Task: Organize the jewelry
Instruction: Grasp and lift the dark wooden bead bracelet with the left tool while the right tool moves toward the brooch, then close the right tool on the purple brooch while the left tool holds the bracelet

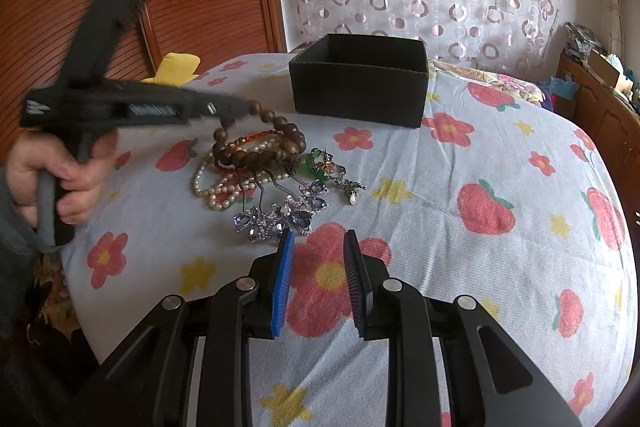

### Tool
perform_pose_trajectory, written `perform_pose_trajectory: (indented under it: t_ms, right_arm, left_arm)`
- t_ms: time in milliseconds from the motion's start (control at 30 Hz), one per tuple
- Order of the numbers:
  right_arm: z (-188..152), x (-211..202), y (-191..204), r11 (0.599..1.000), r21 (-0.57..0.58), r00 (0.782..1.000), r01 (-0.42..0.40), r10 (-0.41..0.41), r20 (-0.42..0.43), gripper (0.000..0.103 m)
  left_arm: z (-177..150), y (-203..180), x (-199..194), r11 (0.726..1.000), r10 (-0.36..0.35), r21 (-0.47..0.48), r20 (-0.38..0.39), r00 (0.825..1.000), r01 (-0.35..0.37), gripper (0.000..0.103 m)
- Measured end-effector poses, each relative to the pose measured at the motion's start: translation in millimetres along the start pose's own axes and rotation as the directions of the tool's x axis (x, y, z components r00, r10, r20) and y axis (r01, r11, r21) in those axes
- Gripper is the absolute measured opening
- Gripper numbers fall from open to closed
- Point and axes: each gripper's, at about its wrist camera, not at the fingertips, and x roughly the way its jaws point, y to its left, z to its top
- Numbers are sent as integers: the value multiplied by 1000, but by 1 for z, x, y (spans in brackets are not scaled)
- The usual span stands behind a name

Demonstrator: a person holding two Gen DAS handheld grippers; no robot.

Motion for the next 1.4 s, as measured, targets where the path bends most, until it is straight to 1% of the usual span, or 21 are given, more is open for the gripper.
perform_pose_trajectory:
  t_ms: [167, 333, 367, 400, 433, 467, 500, 600, 667, 700, 767, 800, 900, 1033, 1233, 1267, 1300, 1400]
  right_arm:
    - [0, -1, 0, 1000, 2, 1000, 0, 0, 3, 28]
    - [1, -1, -2, 1000, 8, 1000, -13, 13, 1, 28]
    - [2, -1, -2, 1000, 5, 1000, -17, 17, -1, 30]
    - [3, -1, -2, 1000, 2, 1000, -21, 21, 0, 42]
    - [5, -1, -2, 999, -2, 999, -35, 35, 4, 50]
    - [6, -1, -2, 999, -6, 999, -43, 43, 6, 62]
    - [9, -1, -1, 999, -14, 999, -51, 51, 7, 65]
    - [15, 7, 3, 996, -50, 997, -70, 69, -23, 66]
    - [20, 16, 5, 991, -48, 990, -128, 125, -66, 68]
    - [22, 18, 6, 989, -53, 988, -141, 137, -77, 72]
    - [28, 24, 12, 987, -99, 988, -129, 119, -94, 74]
    - [31, 27, 15, 986, -119, 988, -120, 108, -106, 74]
    - [37, 37, 20, 980, -141, 982, -139, 118, -144, 74]
    - [41, 48, 25, 973, -188, 978, -136, 101, -184, 74]
    - [49, 56, 24, 969, -212, 979, -127, 88, -185, 74]
    - [48, 56, 23, 969, -215, 979, -125, 85, -183, 71]
    - [47, 55, 22, 968, -219, 981, -121, 82, -178, 65]
    - [44, 52, 21, 968, -221, 982, -120, 83, -171, 65]
  left_arm:
    - [8, -12, -42, 1000, -9, 6, 107, 994, 8, 12]
    - [8, -17, -76, 1000, -23, -7, 185, 983, 24, 12]
    - [7, -18, -83, 1000, -25, -10, 201, 979, 27, 12]
    - [7, -18, -88, 999, -28, -12, 211, 977, 31, 12]
    - [5, -18, -94, 999, -30, -12, 222, 974, 33, 12]
    - [4, -19, -98, 999, -28, -11, 230, 973, 31, 12]
    - [3, -19, -101, 1000, -26, -11, 234, 972, 29, 12]
    - [-2, -18, -109, 1000, -22, -12, 245, 969, 26, 12]
    - [-6, -16, -113, 1000, -22, -16, 251, 968, 26, 12]
    - [-8, -15, -114, 1000, -20, -17, 252, 968, 25, 12]
    - [-11, -13, -115, 999, -16, -24, 254, 967, 23, 12]
    - [-13, -12, -115, 999, -15, -29, 254, 967, 23, 12]
    - [-18, -7, -115, 999, -13, -43, 250, 968, 24, 12]
    - [-24, -1, -112, 998, -10, -59, 242, 970, 25, 12]
    - [-30, 5, -111, 997, -11, -72, 237, 972, 29, 12]
    - [-30, 6, -111, 997, -12, -72, 237, 971, 29, 12]
    - [-30, 6, -112, 997, -12, -72, 237, 971, 29, 12]
    - [-31, 7, -112, 997, -9, -74, 236, 972, 27, 12]
